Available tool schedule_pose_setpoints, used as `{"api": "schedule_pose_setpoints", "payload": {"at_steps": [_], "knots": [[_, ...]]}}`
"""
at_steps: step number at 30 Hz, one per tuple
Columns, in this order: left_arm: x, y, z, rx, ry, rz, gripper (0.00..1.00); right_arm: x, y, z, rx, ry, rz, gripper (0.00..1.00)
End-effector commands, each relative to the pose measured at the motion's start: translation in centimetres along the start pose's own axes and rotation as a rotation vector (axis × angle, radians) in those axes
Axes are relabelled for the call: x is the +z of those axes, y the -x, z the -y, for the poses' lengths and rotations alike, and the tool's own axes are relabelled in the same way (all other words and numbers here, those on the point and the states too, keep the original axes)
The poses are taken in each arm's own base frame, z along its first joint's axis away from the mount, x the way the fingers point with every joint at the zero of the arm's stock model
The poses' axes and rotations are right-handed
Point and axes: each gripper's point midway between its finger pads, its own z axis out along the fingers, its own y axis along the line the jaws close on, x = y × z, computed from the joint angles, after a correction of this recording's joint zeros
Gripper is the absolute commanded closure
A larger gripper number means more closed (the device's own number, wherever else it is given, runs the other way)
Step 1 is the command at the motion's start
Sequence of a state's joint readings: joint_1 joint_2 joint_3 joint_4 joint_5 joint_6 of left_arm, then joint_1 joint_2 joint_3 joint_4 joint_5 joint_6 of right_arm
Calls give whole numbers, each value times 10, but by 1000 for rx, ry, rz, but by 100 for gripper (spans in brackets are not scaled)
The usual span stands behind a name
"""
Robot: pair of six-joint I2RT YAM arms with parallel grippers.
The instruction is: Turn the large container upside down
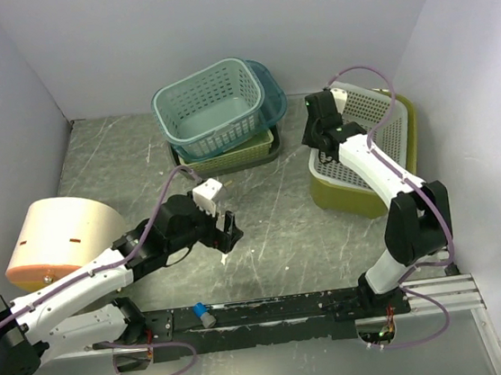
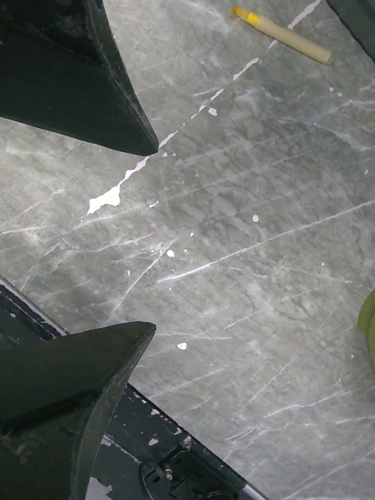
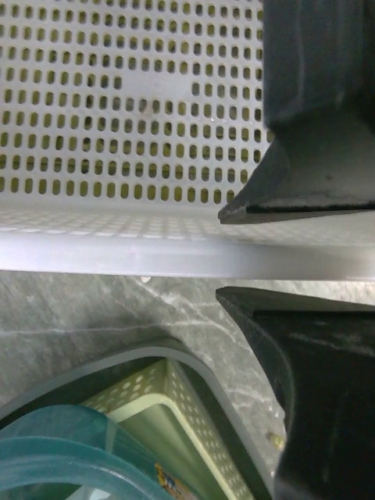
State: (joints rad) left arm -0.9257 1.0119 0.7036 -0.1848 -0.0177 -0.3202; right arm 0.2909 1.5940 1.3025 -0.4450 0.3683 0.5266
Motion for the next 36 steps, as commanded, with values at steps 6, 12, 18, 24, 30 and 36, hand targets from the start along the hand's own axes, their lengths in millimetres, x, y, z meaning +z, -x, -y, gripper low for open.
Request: {"api": "schedule_pose_setpoints", "payload": {"at_steps": [6,12,18,24,30,36], "knots": [[0,8,-8,-3,59,36,1,-15,33,9,3,-27,98,65],[5,18,-2,-3,36,39,1,-16,41,10,-13,-35,110,100],[12,20,-3,7,53,17,1,-37,61,12,-9,-24,164,100],[7,23,-7,-19,83,28,1,-64,82,17,-16,-18,222,99],[0,28,-13,-20,119,52,1,-74,87,17,-21,4,245,99],[-3,30,-14,-60,134,58,1,-76,87,14,-22,25,245,100]]}}
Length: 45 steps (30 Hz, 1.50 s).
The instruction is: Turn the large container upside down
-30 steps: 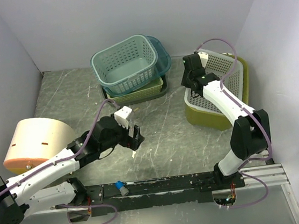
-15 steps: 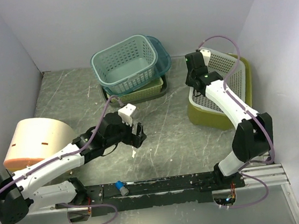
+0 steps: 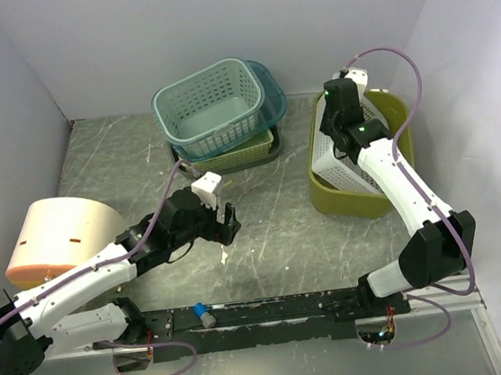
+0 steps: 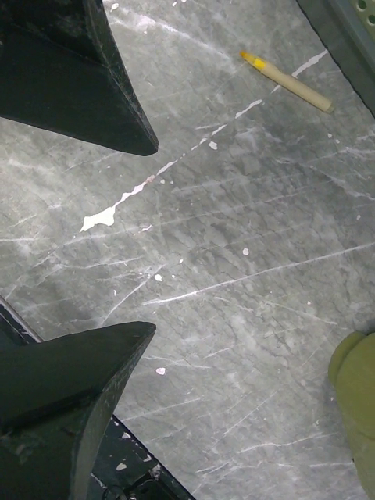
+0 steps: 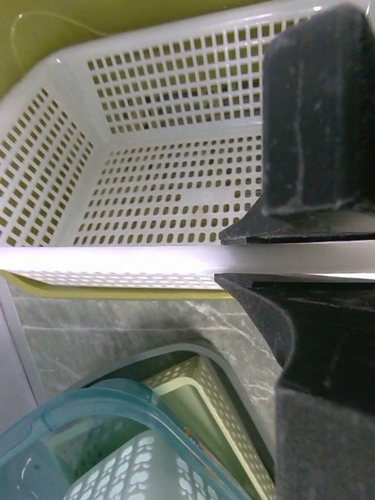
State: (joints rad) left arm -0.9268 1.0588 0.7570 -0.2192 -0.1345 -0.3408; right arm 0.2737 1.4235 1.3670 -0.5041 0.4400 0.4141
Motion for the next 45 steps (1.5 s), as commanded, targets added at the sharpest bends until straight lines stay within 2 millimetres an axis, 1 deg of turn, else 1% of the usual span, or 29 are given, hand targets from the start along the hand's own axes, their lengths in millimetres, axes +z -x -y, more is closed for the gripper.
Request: {"api": "schedule_pose_setpoints", "payload": {"at_steps": [1,6,9,11,13,14,16,17,19,20,21,22,24,25,27,29,32,34,37,39,41,42,43,45], "knots": [[-9,20,2,-48,18,49,1,-12,27,-6,19,39,78,100],[-18,32,-4,-49,58,68,1,-36,57,-4,46,58,157,100],[-27,46,-7,-37,79,100,1,-56,79,1,79,65,219,100],[-33,54,-14,-5,120,107,1,-72,92,0,92,109,266,100],[-42,67,-32,18,232,112,1,-92,105,2,103,136,300,100],[-48,74,-37,23,269,117,1,-103,114,3,108,148,326,100],[-60,93,-38,31,291,144,2,-125,129,6,111,179,372,100],[-64,99,-38,28,290,155,4,-136,136,5,114,206,396,100],[-70,106,-38,9,272,175,4,-157,149,1,109,269,437,100],[-72,109,-38,-7,257,180,4,-166,155,-4,101,313,447,100],[-73,111,-41,-26,249,177,4,-174,157,-12,84,365,442,100],[-73,113,-40,-42,226,173,4,-184,164,-20,75,419,445,100],[-76,117,-51,-88,240,161,4,-198,168,-38,38,522,423,100],[-79,117,-64,-145,280,150,4,-210,167,-53,6,623,402,100],[-90,124,-78,-203,317,160,4,-230,163,-72,-34,763,371,100],[-104,138,-83,-246,313,209,4,-248,155,-87,-54,893,337,100],[-132,163,-91,-281,346,289,4,-271,131,-108,-85,1111,255,100],[-146,175,-96,-290,389,321,4,-284,107,-122,-93,1271,169,100],[-169,192,-103,-298,447,380,4,-298,69,-131,-100,1477,16,100],[-189,203,-107,-303,486,432,4,-300,53,-130,-100,1524,-37,100],[-207,212,-113,-299,530,488,4,-301,36,-130,-62,1583,-115,100],[-214,216,-113,-288,539,509,4,-303,31,-132,-26,1618,-150,100],[-217,218,-113,-274,540,520,4,-305,26,-133,51,1645,-217,100],[-217,222,-112,-249,536,517,4,-305,10,-135,126,1692,-299,100]]}}
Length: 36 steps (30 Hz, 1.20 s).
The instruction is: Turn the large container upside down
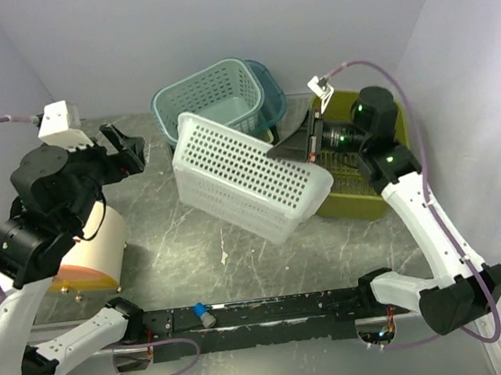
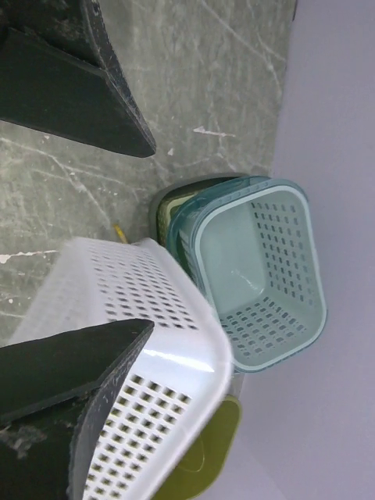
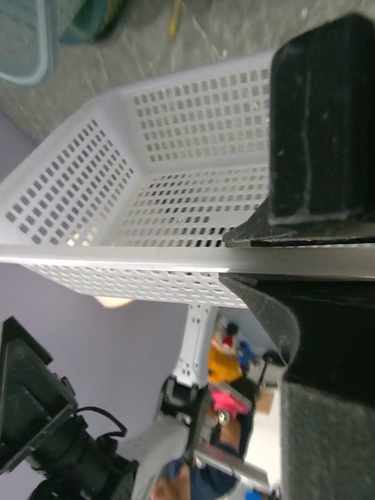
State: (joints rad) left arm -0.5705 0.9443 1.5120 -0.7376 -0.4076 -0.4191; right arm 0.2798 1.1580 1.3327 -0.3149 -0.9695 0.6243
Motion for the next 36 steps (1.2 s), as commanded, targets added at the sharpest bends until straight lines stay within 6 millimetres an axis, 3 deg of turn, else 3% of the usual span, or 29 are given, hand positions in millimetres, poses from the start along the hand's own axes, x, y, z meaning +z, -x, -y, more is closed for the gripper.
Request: {"api": "schedule_pose_setpoints", "payload": {"at_steps": [1,7,10,13,18,23,25,26,28,30,32,36], "knots": [[-4,14,-10,50,47,29,4,-5,-16,-47,104,273,-29,100],[11,-8,11,60,-53,-33,4,23,-74,-15,303,262,-148,100],[21,-44,41,173,-246,-164,4,42,-98,1,380,241,-207,100],[30,-75,54,191,-332,-248,4,56,-118,24,494,230,-236,100],[31,-80,59,155,-358,-237,4,73,-146,66,637,144,-273,100],[39,-99,59,132,-351,-294,4,90,-171,121,664,-68,-308,100],[38,-106,68,100,-402,-306,4,95,-175,144,642,-163,-305,100],[36,-111,75,49,-432,-316,4,98,-177,154,637,-205,-302,92],[36,-124,84,-2,-492,-337,4,102,-177,173,613,-283,-273,65],[39,-130,88,-22,-507,-343,4,101,-173,187,580,-356,-251,33],[43,-135,85,-17,-491,-350,4,100,-160,201,509,-455,-245,19],[48,-139,75,7,-439,-349,4,79,-130,223,349,-688,-219,5]]}}
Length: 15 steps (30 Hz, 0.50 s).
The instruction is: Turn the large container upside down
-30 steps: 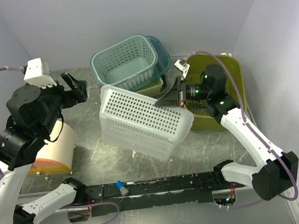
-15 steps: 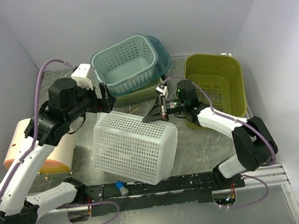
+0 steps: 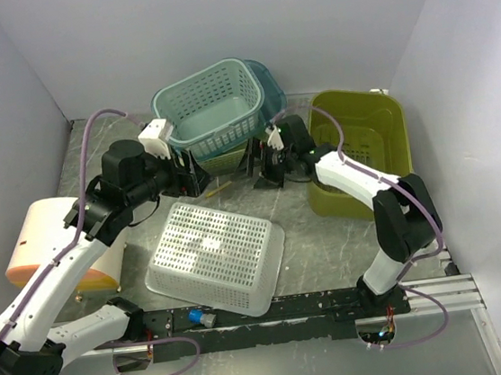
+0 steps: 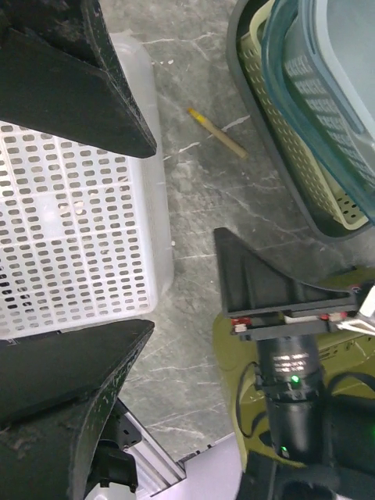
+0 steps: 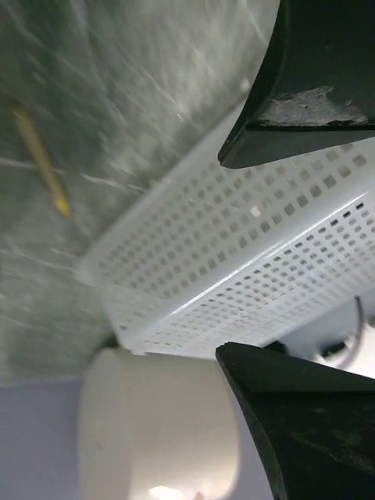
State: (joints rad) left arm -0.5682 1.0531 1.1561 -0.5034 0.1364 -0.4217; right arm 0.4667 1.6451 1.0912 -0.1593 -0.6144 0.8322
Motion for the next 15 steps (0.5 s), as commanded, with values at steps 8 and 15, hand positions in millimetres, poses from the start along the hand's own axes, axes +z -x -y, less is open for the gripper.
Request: {"api": "schedule_pose_setpoints", "payload": {"at_steps": [8,15], "knots": [[22,-23,23,-40,-174,15,4,-121,105,34,-296,-687,490,2],[49,-90,63,53,-159,-85,4,-190,131,93,-232,-1006,665,0]]}}
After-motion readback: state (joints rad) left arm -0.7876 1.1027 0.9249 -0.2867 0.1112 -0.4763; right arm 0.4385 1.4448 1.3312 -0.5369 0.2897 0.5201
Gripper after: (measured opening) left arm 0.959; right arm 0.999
